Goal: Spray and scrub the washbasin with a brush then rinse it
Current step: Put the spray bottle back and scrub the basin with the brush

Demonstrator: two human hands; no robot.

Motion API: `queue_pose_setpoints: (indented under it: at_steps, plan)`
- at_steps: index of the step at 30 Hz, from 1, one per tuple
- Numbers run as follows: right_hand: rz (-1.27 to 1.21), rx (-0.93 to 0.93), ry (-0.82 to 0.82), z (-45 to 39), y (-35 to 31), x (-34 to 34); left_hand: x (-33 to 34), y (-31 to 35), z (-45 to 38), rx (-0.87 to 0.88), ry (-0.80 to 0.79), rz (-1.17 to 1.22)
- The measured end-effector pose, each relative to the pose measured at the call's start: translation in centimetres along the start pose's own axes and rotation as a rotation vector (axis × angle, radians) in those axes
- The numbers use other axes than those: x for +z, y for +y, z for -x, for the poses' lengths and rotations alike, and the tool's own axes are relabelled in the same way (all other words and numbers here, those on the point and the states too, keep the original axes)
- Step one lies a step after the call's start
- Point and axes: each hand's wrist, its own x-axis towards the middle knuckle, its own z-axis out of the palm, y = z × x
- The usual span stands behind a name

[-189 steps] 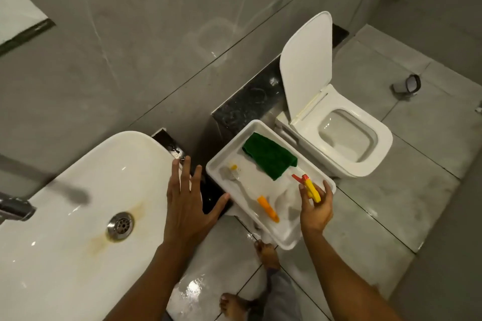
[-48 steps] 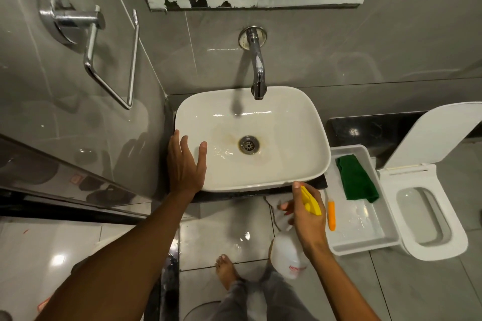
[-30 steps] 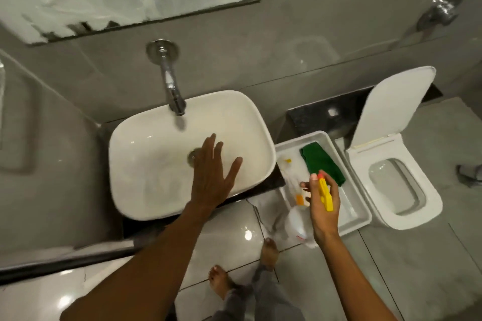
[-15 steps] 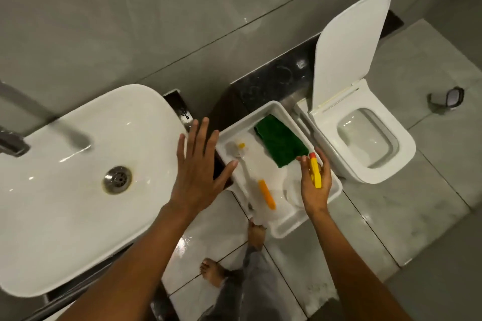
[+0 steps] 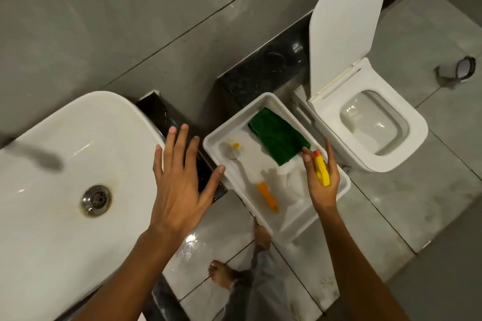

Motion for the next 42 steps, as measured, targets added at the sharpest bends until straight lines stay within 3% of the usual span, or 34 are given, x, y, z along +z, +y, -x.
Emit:
queue_pose_setpoints:
  at_steps: [8,15,18,20,24,27,32,42]
  plan:
    - [0.02,0.039,0.032,1.3,1.5,-1.6,0.0,0.0,-0.1,-0.033,-0.013,0.012]
    - [-0.167,0.106,0.403,6.2,3.5,-1.4,-0.3,0.2,0.1,-0.035,-0.024,-0.002]
    - [-0.114,0.177,0.561,9.9,5.0,1.3,-0.3,0.2,0.1,-0.039,-0.032,-0.019]
    - [-0.021,0.256,0.416,11.6,4.7,3.7,-0.3,0.2,0.1,-0.044,-0.035,-0.025]
    - [0.5,0.305,-0.11,10.7,3.2,7.5,-0.3,0.4,-0.1,-0.061,-0.046,-0.033]
    - [0.766,0.289,-0.282,8.8,2.6,8.7,-0.1,0.3,-0.1,-0.063,-0.043,-0.036]
    - [0.667,0.399,-0.321,8.1,2.2,8.6,0.3,0.0,-0.2,-0.052,-0.021,-0.042]
    - [0.589,0.33,-0.309,11.9,-2.4,7.1,-1.2,-0.1,1.5,0.004,0.012,0.151]
